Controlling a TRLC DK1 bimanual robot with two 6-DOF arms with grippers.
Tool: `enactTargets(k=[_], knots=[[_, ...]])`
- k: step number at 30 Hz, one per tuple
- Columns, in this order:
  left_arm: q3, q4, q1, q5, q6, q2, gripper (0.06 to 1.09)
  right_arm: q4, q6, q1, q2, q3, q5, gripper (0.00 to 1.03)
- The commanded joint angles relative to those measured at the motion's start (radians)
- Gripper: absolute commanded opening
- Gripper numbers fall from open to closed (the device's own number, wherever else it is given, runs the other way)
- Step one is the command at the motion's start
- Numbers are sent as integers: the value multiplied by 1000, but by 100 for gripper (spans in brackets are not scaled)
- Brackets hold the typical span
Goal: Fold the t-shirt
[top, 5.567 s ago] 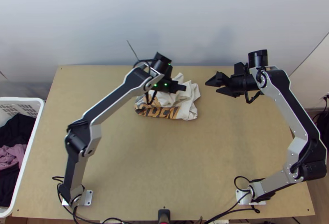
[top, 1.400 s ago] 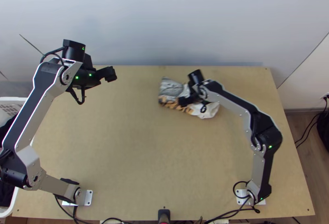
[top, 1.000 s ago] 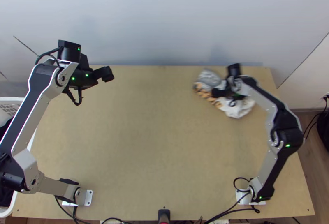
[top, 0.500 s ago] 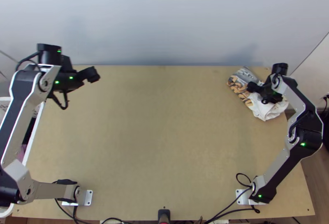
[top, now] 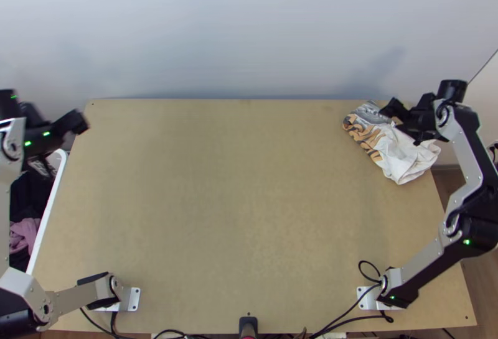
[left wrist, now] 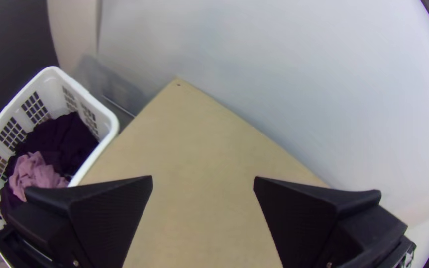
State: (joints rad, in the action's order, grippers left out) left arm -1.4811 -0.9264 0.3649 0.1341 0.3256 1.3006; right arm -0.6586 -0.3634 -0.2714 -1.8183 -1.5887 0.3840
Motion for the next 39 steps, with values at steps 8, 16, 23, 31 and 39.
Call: enactTargets(k=[8,16,23,31,39], knots=[[291,328,580,-5,-105,75,104,-76,-78,143,274,-39,41,99],[324,485,710,-67,-146,229,104,-90,-88,230,366,29,19,99],[318,541,764,-97,-157,378,103,-91,-37,274,429,125,-36,99],[249,635,793,-182,-163,545,103,-110,-6,278,448,162,-50,99],[137,624,809,-246,-160,701,94,-110,6,290,448,185,-69,99]])
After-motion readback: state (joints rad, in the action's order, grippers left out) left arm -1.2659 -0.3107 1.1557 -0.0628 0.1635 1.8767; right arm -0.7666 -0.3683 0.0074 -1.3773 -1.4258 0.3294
